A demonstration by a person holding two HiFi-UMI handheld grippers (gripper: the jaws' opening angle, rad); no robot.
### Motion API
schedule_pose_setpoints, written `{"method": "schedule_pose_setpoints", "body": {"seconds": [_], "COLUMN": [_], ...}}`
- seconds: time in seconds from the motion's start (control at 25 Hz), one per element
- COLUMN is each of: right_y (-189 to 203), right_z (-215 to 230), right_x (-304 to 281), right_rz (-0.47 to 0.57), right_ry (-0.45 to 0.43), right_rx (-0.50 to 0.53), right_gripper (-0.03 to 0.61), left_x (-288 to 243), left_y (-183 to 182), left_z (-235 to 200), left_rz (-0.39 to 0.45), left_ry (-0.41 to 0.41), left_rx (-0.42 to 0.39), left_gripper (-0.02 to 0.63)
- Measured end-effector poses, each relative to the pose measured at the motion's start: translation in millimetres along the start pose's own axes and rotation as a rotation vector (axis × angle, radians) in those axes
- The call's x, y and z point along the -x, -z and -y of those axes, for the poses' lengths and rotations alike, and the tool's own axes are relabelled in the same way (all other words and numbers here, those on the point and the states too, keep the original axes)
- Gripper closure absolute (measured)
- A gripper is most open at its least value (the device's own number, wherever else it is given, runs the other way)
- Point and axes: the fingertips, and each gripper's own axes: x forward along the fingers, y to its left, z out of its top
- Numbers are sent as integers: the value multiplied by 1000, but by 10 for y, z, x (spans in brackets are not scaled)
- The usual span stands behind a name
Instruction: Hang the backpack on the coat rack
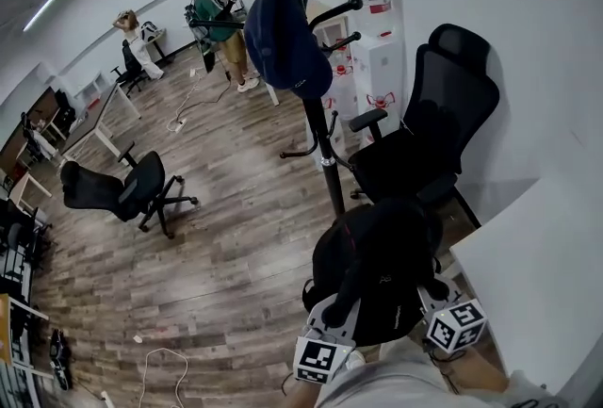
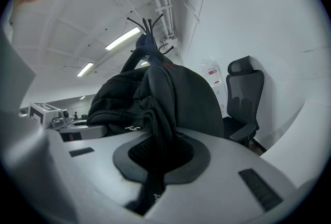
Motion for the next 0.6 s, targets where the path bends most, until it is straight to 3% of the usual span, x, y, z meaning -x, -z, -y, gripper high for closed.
{"method": "schedule_pose_setpoints", "body": {"seconds": [0.6], "right_y": [-68], "right_z": [867], "right_x": [-940], "right_rz": [-124], "right_ry": [-95], "right_rx": [81], "right_gripper": [548], "left_x": [-1067], "left_y": [388], "left_z": [-403], "left_rz": [-69], "left_ry": [-179], "left_rx": [102], "left_gripper": [583]}}
